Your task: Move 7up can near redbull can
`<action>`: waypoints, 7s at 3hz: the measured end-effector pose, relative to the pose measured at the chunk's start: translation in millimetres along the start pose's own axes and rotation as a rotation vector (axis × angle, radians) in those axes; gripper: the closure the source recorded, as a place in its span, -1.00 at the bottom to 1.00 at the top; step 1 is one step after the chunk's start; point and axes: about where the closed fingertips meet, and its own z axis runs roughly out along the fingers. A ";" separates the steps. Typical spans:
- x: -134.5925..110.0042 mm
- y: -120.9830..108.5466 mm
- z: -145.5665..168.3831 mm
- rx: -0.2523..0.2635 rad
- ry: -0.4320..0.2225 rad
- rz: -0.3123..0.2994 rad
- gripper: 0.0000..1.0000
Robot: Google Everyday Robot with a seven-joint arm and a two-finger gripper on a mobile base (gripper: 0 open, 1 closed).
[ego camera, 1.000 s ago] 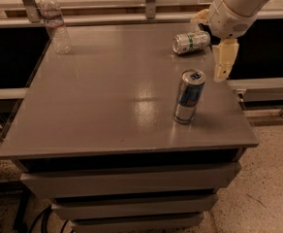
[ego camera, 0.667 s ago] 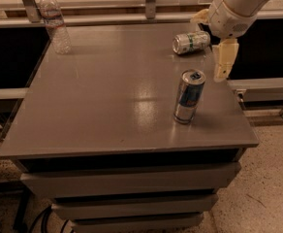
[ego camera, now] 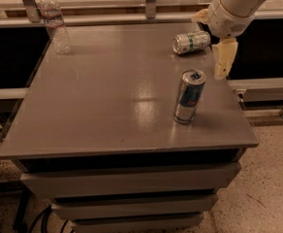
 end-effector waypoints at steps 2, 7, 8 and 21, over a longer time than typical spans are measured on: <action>23.1 -17.8 13.7 -0.029 0.010 -0.001 -1.00; 53.3 -58.5 40.5 0.119 0.027 0.007 -1.00; 53.8 -65.3 46.5 0.136 0.015 -0.001 -1.00; 39.8 -79.3 102.5 0.063 -0.175 0.068 -1.00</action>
Offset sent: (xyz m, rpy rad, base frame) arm 0.0431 -0.0309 -0.0012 -0.0156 0.0452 0.0000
